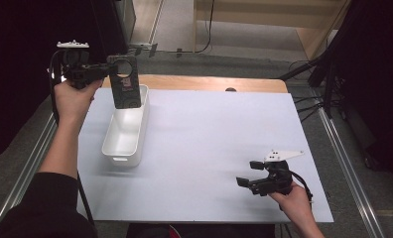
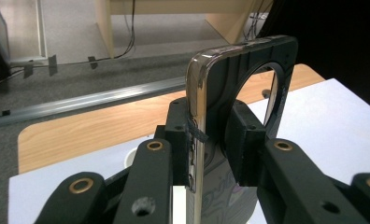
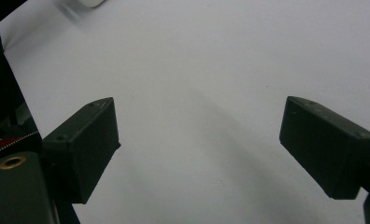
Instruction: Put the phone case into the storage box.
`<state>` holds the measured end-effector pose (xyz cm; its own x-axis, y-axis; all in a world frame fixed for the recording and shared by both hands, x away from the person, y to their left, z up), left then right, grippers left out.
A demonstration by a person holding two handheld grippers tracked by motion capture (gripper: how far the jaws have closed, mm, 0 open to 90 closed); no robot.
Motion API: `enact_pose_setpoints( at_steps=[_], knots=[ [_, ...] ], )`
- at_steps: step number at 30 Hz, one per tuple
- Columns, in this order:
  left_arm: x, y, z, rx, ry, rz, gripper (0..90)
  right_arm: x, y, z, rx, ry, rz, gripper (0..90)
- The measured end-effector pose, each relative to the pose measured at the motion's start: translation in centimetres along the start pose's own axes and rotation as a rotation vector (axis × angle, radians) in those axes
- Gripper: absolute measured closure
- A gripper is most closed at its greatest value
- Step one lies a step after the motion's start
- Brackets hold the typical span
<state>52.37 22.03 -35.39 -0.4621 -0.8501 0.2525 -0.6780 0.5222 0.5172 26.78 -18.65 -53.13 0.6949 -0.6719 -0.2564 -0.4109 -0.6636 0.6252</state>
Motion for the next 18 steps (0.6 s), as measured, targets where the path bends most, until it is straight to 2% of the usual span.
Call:
enact_pose_setpoints(
  at_steps=[3,8,18],
  knots=[
    [-0.4,-0.2,0.1,0.002,-0.008,-0.013,72.4,0.1,0.0,0.0,-0.001,0.0,0.008,11.0],
    [-0.6,-0.6,0.1,0.012,0.019,0.012,72.3,0.2,0.0,0.0,-0.002,0.001,0.013,11.8],
    [-1.5,-2.2,0.4,0.006,0.021,-0.004,72.3,0.0,0.0,0.1,0.001,-0.006,0.003,11.8]
  ],
)
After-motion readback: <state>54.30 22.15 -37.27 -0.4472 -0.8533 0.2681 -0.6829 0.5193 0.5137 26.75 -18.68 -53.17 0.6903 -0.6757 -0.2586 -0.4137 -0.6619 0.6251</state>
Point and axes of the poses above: each handheld gripper's, and its own axes: y roughly backward along the jaws, z roughly out of its underside, x roughly to its right, the point moved 9 cm from there along -y, roughly forward along the jaws, and after that the axes turned 6 degrees about y, right-handed, at the moved point
